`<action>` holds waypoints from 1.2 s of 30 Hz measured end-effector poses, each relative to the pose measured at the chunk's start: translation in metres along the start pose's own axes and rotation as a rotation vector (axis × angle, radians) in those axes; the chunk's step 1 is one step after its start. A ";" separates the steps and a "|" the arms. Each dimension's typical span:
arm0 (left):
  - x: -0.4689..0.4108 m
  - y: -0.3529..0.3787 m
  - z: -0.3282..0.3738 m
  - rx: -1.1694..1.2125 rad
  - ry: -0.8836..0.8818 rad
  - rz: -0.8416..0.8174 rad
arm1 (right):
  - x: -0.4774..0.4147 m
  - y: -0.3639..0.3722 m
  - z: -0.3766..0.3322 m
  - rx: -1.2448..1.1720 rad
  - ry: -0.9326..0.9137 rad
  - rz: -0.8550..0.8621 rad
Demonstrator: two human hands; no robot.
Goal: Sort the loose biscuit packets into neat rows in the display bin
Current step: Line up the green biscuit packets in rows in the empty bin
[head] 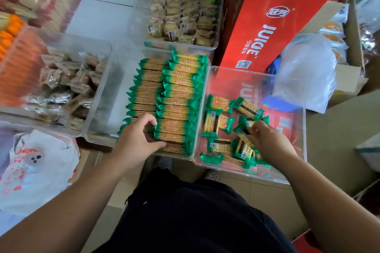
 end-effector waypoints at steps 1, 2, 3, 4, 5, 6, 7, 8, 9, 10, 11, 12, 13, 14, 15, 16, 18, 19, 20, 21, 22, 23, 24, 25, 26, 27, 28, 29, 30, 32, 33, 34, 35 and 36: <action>0.001 0.001 -0.001 0.012 -0.018 -0.015 | 0.001 -0.009 -0.012 -0.070 -0.050 0.050; 0.002 0.000 -0.002 0.029 -0.028 -0.029 | 0.003 -0.018 -0.026 -0.135 -0.112 0.101; 0.002 0.000 -0.002 0.047 -0.035 -0.043 | 0.007 -0.027 -0.044 -0.182 -0.185 0.147; 0.002 -0.001 -0.002 0.065 -0.047 -0.055 | 0.011 -0.037 -0.064 -0.212 -0.270 0.194; 0.002 -0.002 -0.002 0.083 -0.059 -0.068 | 0.017 -0.046 -0.085 -0.229 -0.368 0.239; 0.003 -0.002 -0.001 0.096 -0.072 -0.083 | 0.024 -0.053 -0.107 -0.236 -0.469 0.275; 0.002 -0.002 -0.001 0.103 -0.081 -0.099 | 0.031 -0.059 -0.129 -0.242 -0.564 0.299; 0.001 -0.002 -0.002 0.107 -0.088 -0.114 | 0.038 -0.061 -0.150 -0.251 -0.647 0.307; -0.001 -0.002 -0.003 0.111 -0.088 -0.132 | 0.045 -0.060 -0.170 -0.257 -0.720 0.295; -0.003 -0.001 -0.004 0.118 -0.083 -0.153 | 0.049 -0.055 -0.189 -0.255 -0.780 0.267; -0.006 0.000 -0.005 0.124 -0.075 -0.181 | 0.053 -0.047 -0.206 -0.245 -0.819 0.223; -0.008 0.000 -0.004 0.132 -0.065 -0.211 | 0.054 -0.035 -0.219 -0.227 -0.837 0.177; -0.011 0.000 -0.005 0.131 -0.051 -0.232 | 0.053 -0.024 -0.227 -0.207 -0.837 0.141; -0.014 0.000 -0.004 0.125 -0.031 -0.251 | 0.052 -0.013 -0.233 -0.186 -0.829 0.121; -0.016 0.000 -0.004 0.112 -0.012 -0.274 | 0.051 -0.005 -0.237 -0.159 -0.821 0.119; -0.018 0.000 -0.003 0.104 0.003 -0.300 | 0.049 0.001 -0.240 -0.127 -0.816 0.130; -0.019 0.000 -0.002 0.102 0.032 -0.371 | 0.047 0.009 -0.247 -0.053 -0.810 0.177; -0.020 0.000 -0.003 0.108 0.039 -0.410 | 0.047 0.011 -0.250 -0.018 -0.806 0.207; -0.020 0.000 -0.002 0.126 0.038 -0.441 | 0.046 0.011 -0.253 0.013 -0.801 0.240; -0.020 -0.001 -0.002 0.163 0.028 -0.476 | 0.046 0.011 -0.256 0.039 -0.792 0.271; -0.018 -0.001 -0.001 0.184 0.028 -0.502 | 0.045 0.011 -0.258 0.059 -0.789 0.298; -0.018 -0.001 -0.001 0.180 0.041 -0.516 | 0.045 0.011 -0.260 0.077 -0.795 0.314; -0.017 0.000 -0.001 0.162 0.060 -0.525 | 0.046 0.011 -0.262 0.094 -0.814 0.324; -0.015 0.001 -0.002 0.160 0.072 -0.529 | 0.048 0.013 -0.263 0.107 -0.836 0.324; -0.014 0.003 -0.003 0.164 0.072 -0.519 | 0.050 0.014 -0.263 0.120 -0.858 0.319; -0.013 0.003 -0.003 0.160 0.072 -0.497 | 0.052 0.016 -0.262 0.138 -0.875 0.317; -0.013 0.003 -0.003 0.156 0.081 -0.467 | 0.054 0.017 -0.260 0.162 -0.891 0.326; -0.013 0.004 -0.003 0.158 0.100 -0.440 | 0.056 0.018 -0.258 0.187 -0.901 0.343; -0.013 0.004 -0.001 0.163 0.122 -0.423 | 0.057 0.020 -0.256 0.208 -0.904 0.363; -0.012 0.004 0.001 0.148 0.155 -0.400 | 0.059 0.024 -0.250 0.250 -0.893 0.401; -0.011 0.004 0.002 0.139 0.172 -0.386 | 0.060 0.026 -0.247 0.266 -0.882 0.416; -0.011 0.004 0.003 0.125 0.187 -0.370 | 0.060 0.028 -0.242 0.272 -0.863 0.427; -0.010 0.005 0.004 0.108 0.202 -0.355 | 0.060 0.027 -0.239 0.267 -0.834 0.435; -0.010 0.005 0.005 0.092 0.211 -0.338 | 0.060 0.026 -0.234 0.260 -0.799 0.446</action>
Point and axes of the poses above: each hand's wrist, its own x-axis away from the middle knuckle, its own y-axis out of the palm, z = x × y, the point moved 10 cm from there along -x, towards the middle knuckle, and after that the axes turned 8 degrees about -y, right-handed, at the moved point
